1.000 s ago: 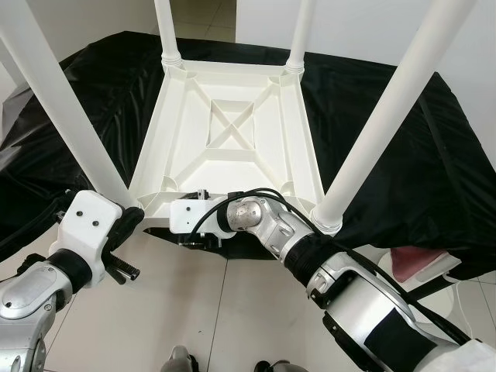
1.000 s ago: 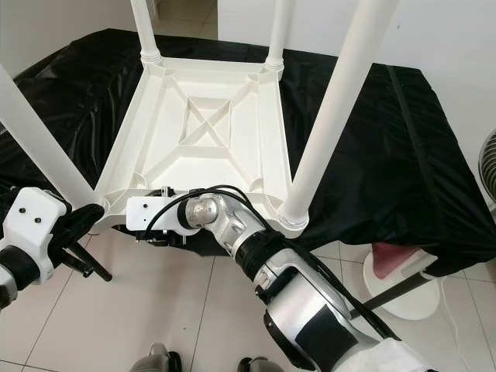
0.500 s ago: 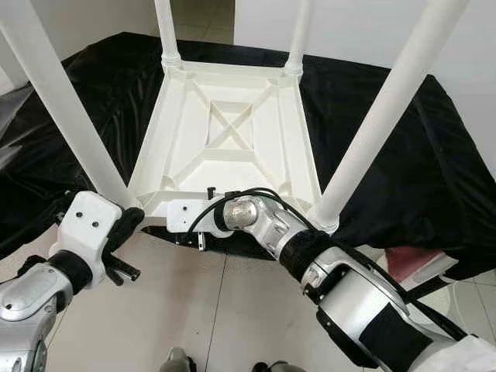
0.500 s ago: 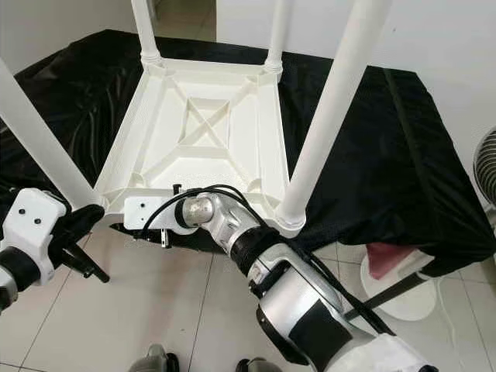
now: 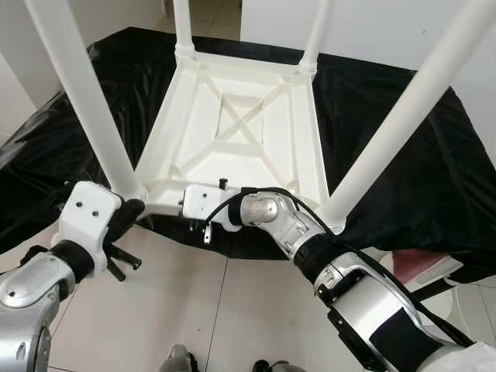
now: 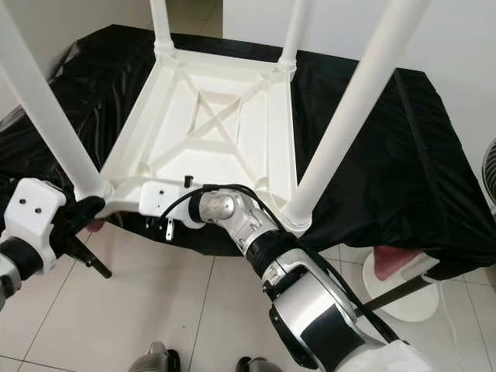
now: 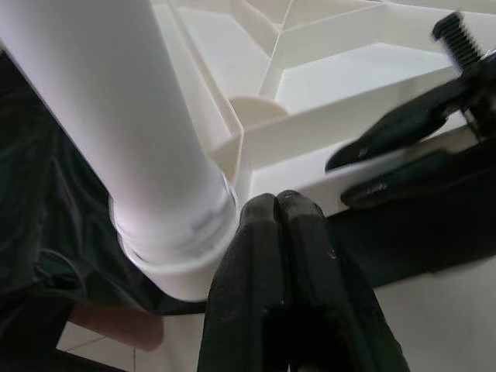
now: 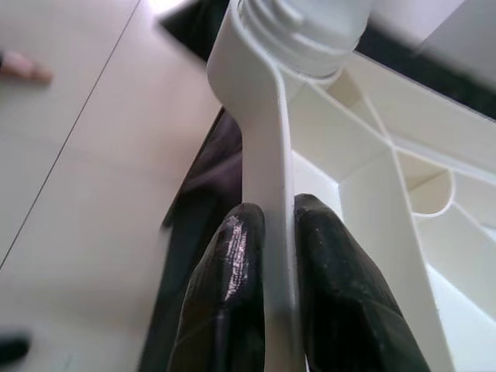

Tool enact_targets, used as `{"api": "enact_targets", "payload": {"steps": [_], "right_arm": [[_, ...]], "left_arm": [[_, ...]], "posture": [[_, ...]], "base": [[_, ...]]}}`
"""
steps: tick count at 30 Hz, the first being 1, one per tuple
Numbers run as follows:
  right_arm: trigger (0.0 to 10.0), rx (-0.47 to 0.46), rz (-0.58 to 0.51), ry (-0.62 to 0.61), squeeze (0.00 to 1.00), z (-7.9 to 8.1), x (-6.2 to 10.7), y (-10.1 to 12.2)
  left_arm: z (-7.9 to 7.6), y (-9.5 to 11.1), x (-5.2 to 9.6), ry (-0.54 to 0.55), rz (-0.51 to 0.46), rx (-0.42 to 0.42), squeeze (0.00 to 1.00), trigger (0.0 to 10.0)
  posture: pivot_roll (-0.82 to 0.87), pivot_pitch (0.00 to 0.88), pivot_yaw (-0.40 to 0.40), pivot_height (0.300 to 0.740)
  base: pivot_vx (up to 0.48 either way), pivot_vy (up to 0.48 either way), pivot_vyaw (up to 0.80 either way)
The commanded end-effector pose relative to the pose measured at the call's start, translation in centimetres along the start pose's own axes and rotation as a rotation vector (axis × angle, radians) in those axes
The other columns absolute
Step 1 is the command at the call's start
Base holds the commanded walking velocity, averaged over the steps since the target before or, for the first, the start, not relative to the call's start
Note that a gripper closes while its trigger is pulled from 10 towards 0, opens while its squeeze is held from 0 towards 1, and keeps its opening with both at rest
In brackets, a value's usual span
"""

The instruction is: Building children table

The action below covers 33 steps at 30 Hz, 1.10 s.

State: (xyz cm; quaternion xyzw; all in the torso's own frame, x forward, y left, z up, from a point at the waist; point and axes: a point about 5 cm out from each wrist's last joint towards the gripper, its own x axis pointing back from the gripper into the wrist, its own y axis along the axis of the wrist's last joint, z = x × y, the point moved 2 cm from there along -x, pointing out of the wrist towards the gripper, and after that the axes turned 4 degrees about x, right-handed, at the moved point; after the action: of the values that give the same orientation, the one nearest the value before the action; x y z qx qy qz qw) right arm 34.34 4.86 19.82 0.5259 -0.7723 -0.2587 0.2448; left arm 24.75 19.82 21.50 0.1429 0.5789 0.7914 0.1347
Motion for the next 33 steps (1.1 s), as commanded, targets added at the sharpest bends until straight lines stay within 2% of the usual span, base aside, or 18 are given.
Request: {"api": "enact_targets", "payload": {"steps": [1, 4, 6, 7, 8, 12, 15, 18, 20, 21, 23, 25, 26, 27, 28, 30, 31, 33], "right_arm": [[10.0, 0.037, -0.251, -0.229, 0.00, -4.4, 0.6, 4.9], [10.0, 0.002, -0.292, -0.260, 0.00, -5.3, 0.7, 5.6], [10.0, -0.027, -0.361, -0.343, 0.00, -6.9, 1.0, 6.9], [10.0, -0.027, -0.361, -0.343, 0.00, -6.9, 1.0, 6.9], [10.0, -0.042, -0.401, -0.388, 0.00, -7.8, 1.2, 7.6], [10.0, -0.060, -0.452, -0.422, 0.00, -8.3, 1.3, 8.4], [10.0, -0.121, -0.573, -0.510, 0.00, -9.3, 1.6, 10.2], [10.0, -0.132, -0.572, -0.495, 0.00, -9.1, 1.4, 10.3], [10.0, -0.130, -0.558, -0.450, 0.00, -8.5, 1.1, 10.1], [10.0, -0.020, -0.454, -0.287, 0.00, -6.4, 0.3, 9.1], [10.0, 0.012, -0.418, -0.229, 0.00, -5.7, 0.0, 8.6], [10.0, 0.139, -0.316, -0.060, 0.00, -3.6, 0.0, 7.1], [10.0, 0.139, -0.316, -0.060, 0.00, -3.6, 0.0, 7.1], [10.0, 0.156, -0.248, 0.015, 0.00, -2.7, 0.2, 5.8], [10.0, 0.121, -0.166, 0.095, 0.00, -1.7, 0.8, 3.7], [10.0, 0.108, -0.151, 0.108, 0.00, -1.5, 1.0, 3.3], [10.0, 0.084, -0.110, 0.110, 1.00, -1.6, 1.1, 2.5], [10.0, 0.071, -0.082, 0.119, 1.00, -1.6, 1.3, 2.0]], "left_arm": [[1.4, -0.1, 0.1, 0.148, -0.003, 0.023, 0.00, 10.0], [1.7, 0.2, 0.1, 0.163, -0.021, 0.048, 0.00, 10.0], [2.2, 0.9, 0.1, 0.189, -0.061, 0.091, 0.00, 10.0], [2.2, 0.9, 0.1, 0.189, -0.061, 0.091, 0.00, 10.0], [2.5, 1.3, 0.1, 0.205, -0.080, 0.115, 0.00, 10.0], [2.6, 1.5, 0.0, 0.209, -0.090, 0.123, 0.00, 10.0], [2.3, 1.8, -0.2, 0.202, -0.101, 0.128, 0.00, 10.0], [2.0, 1.7, -0.3, 0.196, -0.099, 0.128, 0.00, 10.0], [2.0, 1.7, -0.4, 0.194, -0.098, 0.129, 0.00, 10.0], [1.9, 1.7, -0.4, 0.192, -0.095, 0.129, 0.00, 10.0], [1.9, 1.7, -0.4, 0.192, -0.094, 0.131, 0.00, 10.0], [1.9, 1.7, -0.4, 0.191, -0.090, 0.130, 0.00, 10.0], [1.9, 1.7, -0.4, 0.191, -0.090, 0.130, 0.00, 10.0], [1.9, 1.7, -0.4, 0.190, -0.088, 0.129, 0.00, 10.0], [1.9, 1.7, -0.5, 0.189, -0.087, 0.129, 0.00, 10.0], [1.9, 1.7, -0.5, 0.189, -0.086, 0.129, 0.00, 10.0], [1.9, 1.7, -0.5, 0.187, -0.087, 0.129, 0.00, 10.0], [1.9, 1.8, -0.6, 0.185, -0.088, 0.129, 0.00, 10.0]], "posture": [[0.08, 0.137, -0.004, 0.740], [0.08, 0.137, -0.004, 0.740], [0.08, 0.135, -0.004, 0.740], [0.08, 0.135, -0.004, 0.740], [0.09, 0.135, -0.005, 0.740], [0.09, 0.134, -0.006, 0.740], [0.09, 0.134, -0.006, 0.740], [0.09, 0.134, -0.006, 0.740], [0.09, 0.135, -0.007, 0.740], [0.09, 0.135, -0.007, 0.740], [0.09, 0.135, -0.007, 0.740], [0.09, 0.136, -0.009, 0.740], [0.09, 0.136, -0.009, 0.740], [0.09, 0.136, -0.009, 0.740], [0.08, 0.137, -0.006, 0.740], [0.08, 0.137, -0.006, 0.740], [0.08, 0.137, -0.006, 0.740], [0.08, 0.138, -0.001, 0.740]], "base": [[0.000, 0.000, 0.00], [0.000, 0.000, 0.00], [0.000, 0.000, 0.00], [0.000, 0.000, 0.00], [0.000, 0.000, 0.00], [0.000, 0.000, 0.00], [0.000, 0.000, 0.00], [0.000, 0.000, 0.00], [0.000, 0.000, 0.00], [0.000, 0.000, 0.00], [0.000, 0.000, 0.00], [0.000, 0.000, 0.00], [0.000, 0.000, 0.00], [0.000, 0.000, 0.00], [0.000, 0.000, 0.00], [0.000, 0.000, 0.00], [0.000, 0.000, 0.00], [0.000, 0.000, 0.00]]}}
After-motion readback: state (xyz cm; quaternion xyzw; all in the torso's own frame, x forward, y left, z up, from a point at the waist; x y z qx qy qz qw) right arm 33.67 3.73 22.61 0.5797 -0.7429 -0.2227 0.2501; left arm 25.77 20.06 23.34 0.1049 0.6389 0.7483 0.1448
